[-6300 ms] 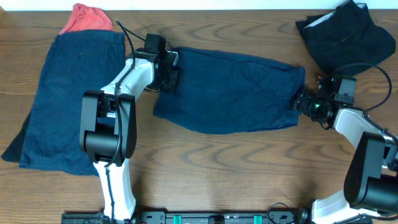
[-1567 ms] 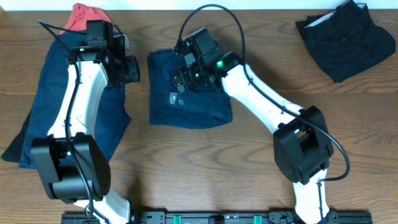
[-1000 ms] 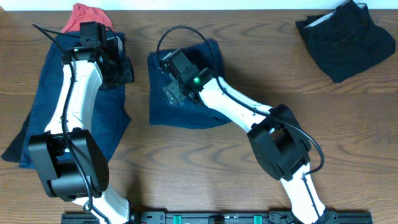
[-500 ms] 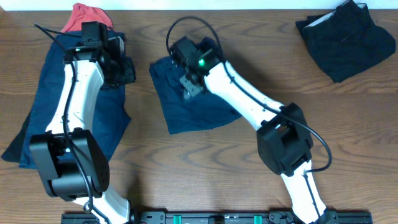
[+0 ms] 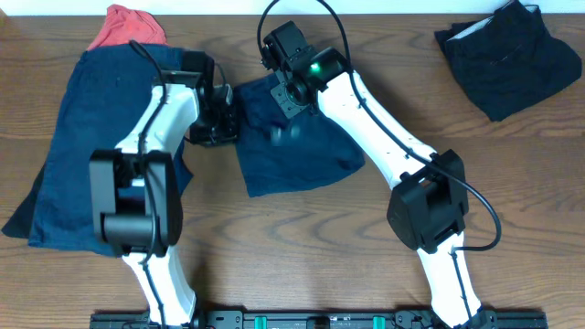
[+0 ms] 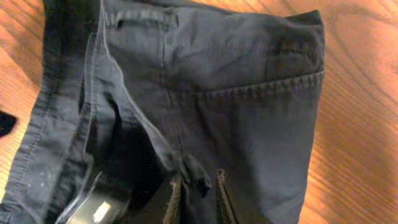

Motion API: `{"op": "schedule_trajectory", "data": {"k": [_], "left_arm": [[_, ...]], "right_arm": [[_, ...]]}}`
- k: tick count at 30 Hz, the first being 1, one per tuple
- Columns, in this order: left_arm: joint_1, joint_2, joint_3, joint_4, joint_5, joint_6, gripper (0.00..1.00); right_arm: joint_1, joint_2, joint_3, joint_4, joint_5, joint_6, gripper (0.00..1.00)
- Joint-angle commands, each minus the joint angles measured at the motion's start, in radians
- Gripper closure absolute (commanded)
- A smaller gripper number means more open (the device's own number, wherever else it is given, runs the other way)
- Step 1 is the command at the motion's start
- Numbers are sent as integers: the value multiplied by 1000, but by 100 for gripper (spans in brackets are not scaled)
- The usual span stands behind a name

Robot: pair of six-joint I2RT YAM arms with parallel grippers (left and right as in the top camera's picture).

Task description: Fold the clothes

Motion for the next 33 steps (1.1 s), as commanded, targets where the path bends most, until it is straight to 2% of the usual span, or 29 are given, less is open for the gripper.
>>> {"op": "schedule_trajectory", "data": {"k": [1, 5, 7, 12, 22, 28, 33], "left_arm": [[6, 43, -10, 15, 59, -5, 81], [3, 71, -10, 54, 113, -5, 81], [2, 79, -10, 65, 123, -6, 86], [2, 97, -10, 83, 127, -28, 91], [2, 145, -10, 132, 149, -61, 94], [3, 150, -10, 257, 148, -61, 94], [3, 150, -10, 362, 148, -69, 94]], "right_arm": [[-14, 3, 14, 3, -15, 10, 82], [-33, 3, 14, 3, -66, 10, 83], [-39, 3, 14, 4, -102, 10, 83], [-37, 3, 14, 16, -153, -13, 69], [-13, 26, 14, 66, -166, -11, 72], [-29, 42, 14, 67, -167, -1, 75], [-29, 52, 14, 105, -167, -2, 71]]}}
